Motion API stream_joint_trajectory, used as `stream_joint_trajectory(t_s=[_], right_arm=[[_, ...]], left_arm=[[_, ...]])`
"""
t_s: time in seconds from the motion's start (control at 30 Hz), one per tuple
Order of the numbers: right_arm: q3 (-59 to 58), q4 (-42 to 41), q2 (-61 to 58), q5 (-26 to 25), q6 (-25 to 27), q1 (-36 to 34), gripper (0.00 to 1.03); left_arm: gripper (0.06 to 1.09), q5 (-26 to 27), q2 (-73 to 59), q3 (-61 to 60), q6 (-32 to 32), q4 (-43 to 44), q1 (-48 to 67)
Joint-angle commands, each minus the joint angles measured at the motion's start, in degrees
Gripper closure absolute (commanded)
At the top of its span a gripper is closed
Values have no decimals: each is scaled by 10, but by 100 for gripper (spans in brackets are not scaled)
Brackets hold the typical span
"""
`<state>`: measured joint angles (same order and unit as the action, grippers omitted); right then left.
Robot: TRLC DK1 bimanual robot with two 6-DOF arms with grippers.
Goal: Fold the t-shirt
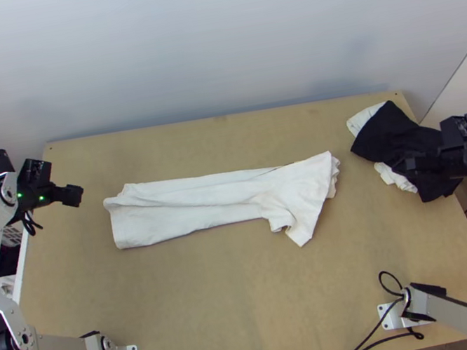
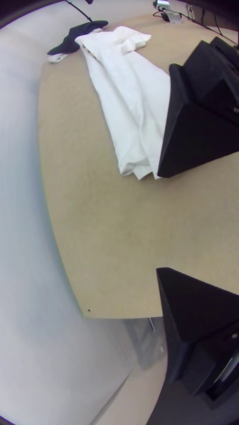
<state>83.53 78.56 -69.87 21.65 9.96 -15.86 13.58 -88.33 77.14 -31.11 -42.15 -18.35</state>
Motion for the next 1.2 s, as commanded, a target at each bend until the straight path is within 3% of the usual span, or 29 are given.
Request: stream_joint_trajectory(t_s=[0.0, 0.33, 1.17], right_arm=[[-20, -15, 24, -8, -35, -5, 4], [4, -25, 11, -8, -49, -1, 4], [-10, 7, 42, -9, -56, 57, 5]], left_arm=[[10, 3, -18, -2, 36, -8, 24], [10, -54, -54, 36, 47, -18, 95], [10, -53, -70, 6, 54, -57, 128]])
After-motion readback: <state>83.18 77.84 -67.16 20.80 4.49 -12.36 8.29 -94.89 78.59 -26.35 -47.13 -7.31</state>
